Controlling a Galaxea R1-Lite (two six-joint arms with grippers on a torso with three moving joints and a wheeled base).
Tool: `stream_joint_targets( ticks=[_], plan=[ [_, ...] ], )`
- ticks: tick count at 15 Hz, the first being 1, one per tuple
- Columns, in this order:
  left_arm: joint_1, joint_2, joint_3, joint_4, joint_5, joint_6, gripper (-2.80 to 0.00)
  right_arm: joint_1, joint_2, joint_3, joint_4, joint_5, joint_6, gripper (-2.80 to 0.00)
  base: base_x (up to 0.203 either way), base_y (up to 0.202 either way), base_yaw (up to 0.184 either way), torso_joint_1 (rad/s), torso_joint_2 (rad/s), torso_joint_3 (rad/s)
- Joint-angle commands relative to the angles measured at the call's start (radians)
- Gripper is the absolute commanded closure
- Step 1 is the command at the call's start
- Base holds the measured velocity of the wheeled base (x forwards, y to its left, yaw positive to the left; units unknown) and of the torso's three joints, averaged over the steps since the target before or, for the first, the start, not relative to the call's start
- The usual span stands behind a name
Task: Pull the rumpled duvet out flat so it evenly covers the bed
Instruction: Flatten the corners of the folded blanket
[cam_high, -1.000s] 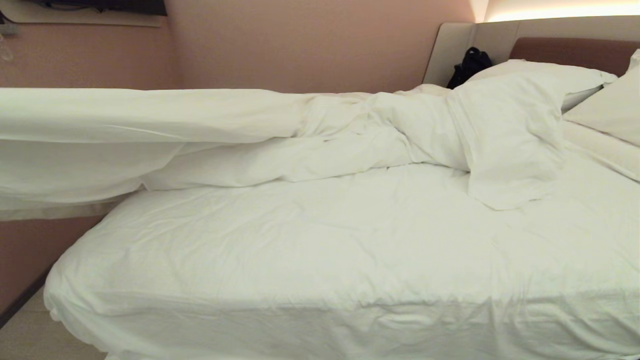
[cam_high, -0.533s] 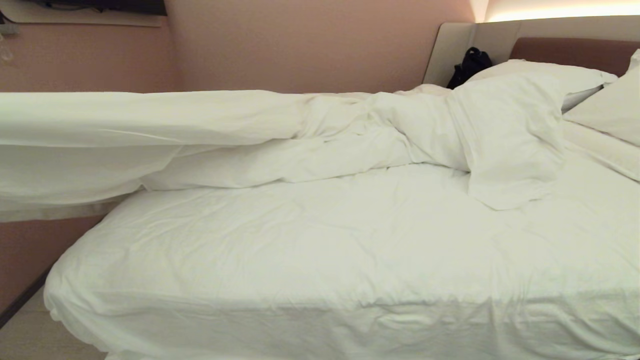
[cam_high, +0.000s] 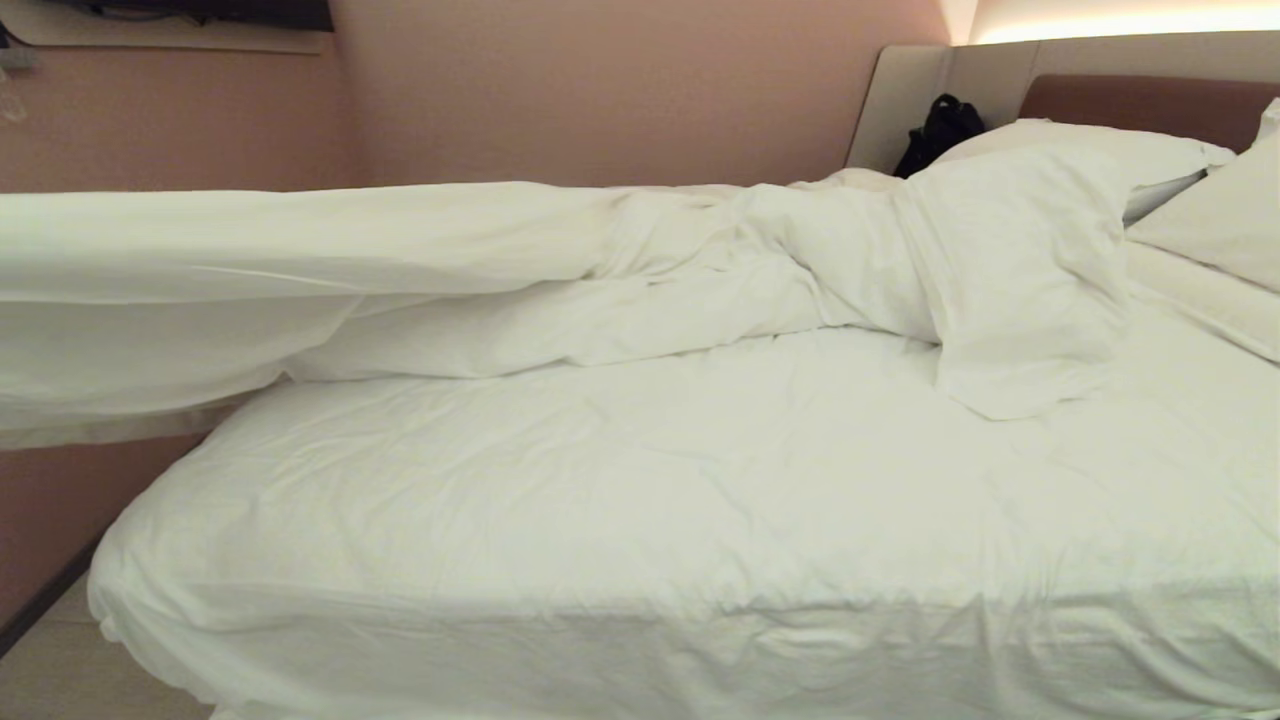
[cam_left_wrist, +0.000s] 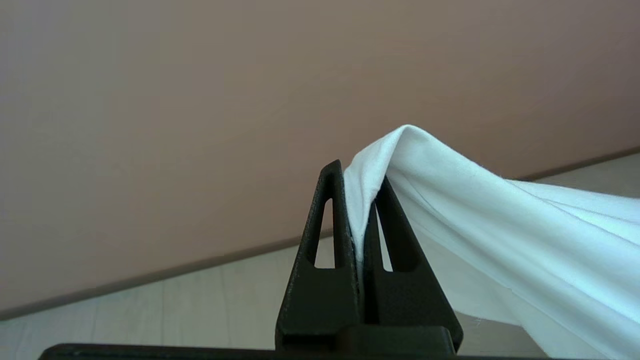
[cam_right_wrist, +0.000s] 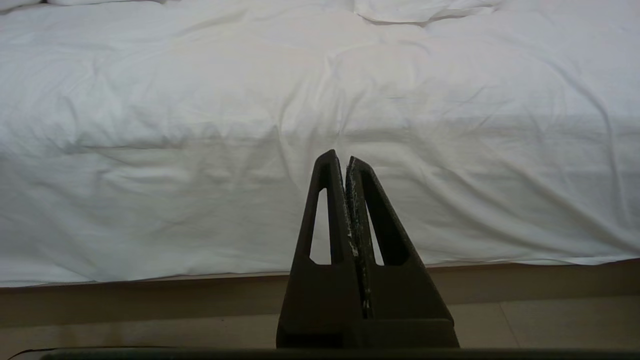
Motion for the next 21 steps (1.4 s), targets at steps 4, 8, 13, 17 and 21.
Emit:
stream_joint_targets(
  ticks=[4, 8, 13, 17, 21],
  plan=[
    [0.0, 0.009, 0.004, -0.005, -0.003, 0.012, 0.0, 0.0, 0.0, 0.0, -0.001, 0.001, 0.0, 0.0, 0.0, 0.0, 0.0, 0.0, 0.0, 0.0],
    [-0.005, 0.015, 0.024, -0.008, -0.007, 0.042, 0.0, 0.0, 0.0, 0.0, -0.001, 0.001, 0.0, 0.0, 0.0, 0.0, 0.0, 0.0, 0.0, 0.0],
    [-0.009, 0.002, 0.057, 0.003, -0.059, 0.094, -2.8, 0.0, 0.0, 0.0, -0.001, 0.001, 0.0, 0.0, 0.0, 0.0, 0.0, 0.0, 0.0, 0.0],
    [-0.014, 0.0, 0.077, -0.009, -0.081, 0.133, -2.8, 0.0, 0.0, 0.0, -0.001, 0.001, 0.0, 0.0, 0.0, 0.0, 0.0, 0.0, 0.0, 0.0],
    [-0.054, -0.022, 0.074, -0.011, -0.175, 0.085, -2.8, 0.0, 0.0, 0.0, -0.001, 0.001, 0.0, 0.0, 0.0, 0.0, 0.0, 0.0, 0.0, 0.0]
  ],
)
